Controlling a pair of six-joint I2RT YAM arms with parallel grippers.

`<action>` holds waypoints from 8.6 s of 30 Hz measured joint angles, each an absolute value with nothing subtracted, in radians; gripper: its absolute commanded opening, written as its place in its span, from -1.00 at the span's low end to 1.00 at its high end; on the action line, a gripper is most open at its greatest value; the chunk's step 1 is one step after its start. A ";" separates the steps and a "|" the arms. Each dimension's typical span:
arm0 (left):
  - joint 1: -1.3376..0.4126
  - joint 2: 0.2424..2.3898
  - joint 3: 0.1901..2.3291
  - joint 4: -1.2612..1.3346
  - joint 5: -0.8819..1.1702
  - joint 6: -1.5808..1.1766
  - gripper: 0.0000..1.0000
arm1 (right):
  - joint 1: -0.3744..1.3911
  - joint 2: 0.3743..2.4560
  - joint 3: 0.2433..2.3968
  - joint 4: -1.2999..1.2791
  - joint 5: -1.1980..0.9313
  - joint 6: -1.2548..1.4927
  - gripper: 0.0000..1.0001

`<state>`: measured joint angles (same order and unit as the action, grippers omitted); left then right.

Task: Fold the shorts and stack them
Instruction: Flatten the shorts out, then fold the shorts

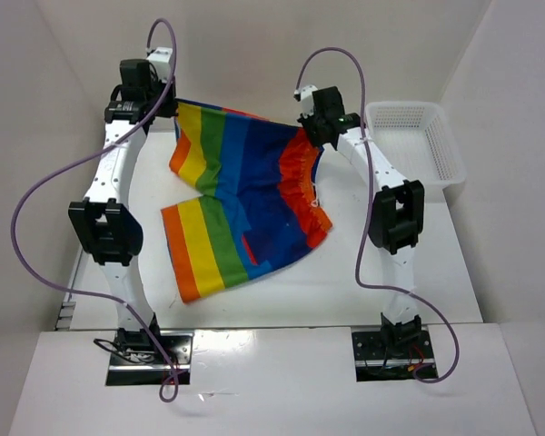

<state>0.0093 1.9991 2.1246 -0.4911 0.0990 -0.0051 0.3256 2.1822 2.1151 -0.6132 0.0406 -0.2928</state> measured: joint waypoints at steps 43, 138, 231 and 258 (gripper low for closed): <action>-0.228 1.218 1.128 -1.188 0.093 -0.002 0.19 | 0.473 1.310 1.082 -0.535 -0.025 -0.918 0.51; -0.279 1.990 1.544 -0.491 0.091 -0.004 0.39 | 0.231 1.712 1.575 -0.671 0.262 -0.236 -1.00; -0.165 2.242 1.823 -0.576 0.288 -0.002 0.76 | 0.799 1.715 1.158 -0.394 0.034 -0.301 0.35; -0.303 1.924 1.412 -0.698 0.260 -0.004 0.86 | 0.342 2.262 1.824 -0.283 -0.177 0.023 0.53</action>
